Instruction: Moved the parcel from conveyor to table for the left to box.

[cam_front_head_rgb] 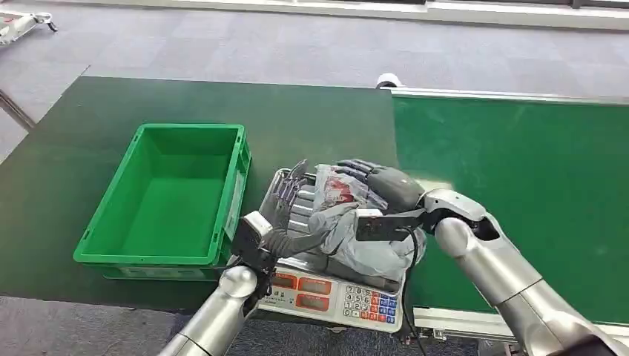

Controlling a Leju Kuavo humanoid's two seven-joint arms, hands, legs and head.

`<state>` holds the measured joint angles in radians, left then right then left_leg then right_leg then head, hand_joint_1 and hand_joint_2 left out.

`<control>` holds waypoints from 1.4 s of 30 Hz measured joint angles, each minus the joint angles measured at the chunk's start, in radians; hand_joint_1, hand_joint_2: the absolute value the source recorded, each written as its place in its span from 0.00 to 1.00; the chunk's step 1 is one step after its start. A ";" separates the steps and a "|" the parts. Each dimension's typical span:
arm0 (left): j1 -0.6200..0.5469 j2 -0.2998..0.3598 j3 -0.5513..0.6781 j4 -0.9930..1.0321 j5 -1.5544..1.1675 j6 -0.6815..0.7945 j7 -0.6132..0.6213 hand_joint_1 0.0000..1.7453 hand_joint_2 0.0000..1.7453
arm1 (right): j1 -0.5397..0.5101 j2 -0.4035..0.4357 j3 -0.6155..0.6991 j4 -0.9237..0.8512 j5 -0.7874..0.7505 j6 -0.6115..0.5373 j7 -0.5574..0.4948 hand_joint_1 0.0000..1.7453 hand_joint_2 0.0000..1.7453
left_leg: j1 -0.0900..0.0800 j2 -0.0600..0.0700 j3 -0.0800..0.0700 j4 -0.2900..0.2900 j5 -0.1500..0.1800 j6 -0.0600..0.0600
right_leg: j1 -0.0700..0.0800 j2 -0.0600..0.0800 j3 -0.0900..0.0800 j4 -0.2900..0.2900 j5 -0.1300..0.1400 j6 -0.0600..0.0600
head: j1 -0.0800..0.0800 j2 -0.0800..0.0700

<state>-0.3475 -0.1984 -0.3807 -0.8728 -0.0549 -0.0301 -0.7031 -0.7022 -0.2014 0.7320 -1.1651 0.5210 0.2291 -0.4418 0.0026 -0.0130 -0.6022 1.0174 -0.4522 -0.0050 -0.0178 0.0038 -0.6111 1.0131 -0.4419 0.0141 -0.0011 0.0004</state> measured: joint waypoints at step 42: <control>0.016 -0.019 0.013 0.016 0.005 -0.020 0.000 0.00 1.00 | 0.172 0.091 -0.265 -0.159 0.262 -0.101 0.031 0.00 1.00 | 0.000 -0.002 -0.001 0.000 0.001 0.001 | 0.000 -0.002 -0.001 0.000 0.000 0.000 | 0.000 0.000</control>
<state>-0.3313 -0.2174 -0.3677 -0.8568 -0.0500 -0.0500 -0.7031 -0.5299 -0.1106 0.4670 -1.3237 0.7835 0.1282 -0.4113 0.0027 -0.0149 -0.6036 1.0170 -0.4516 -0.0043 -0.0177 0.0017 -0.6117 1.0131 -0.4421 0.0145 -0.0015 0.0004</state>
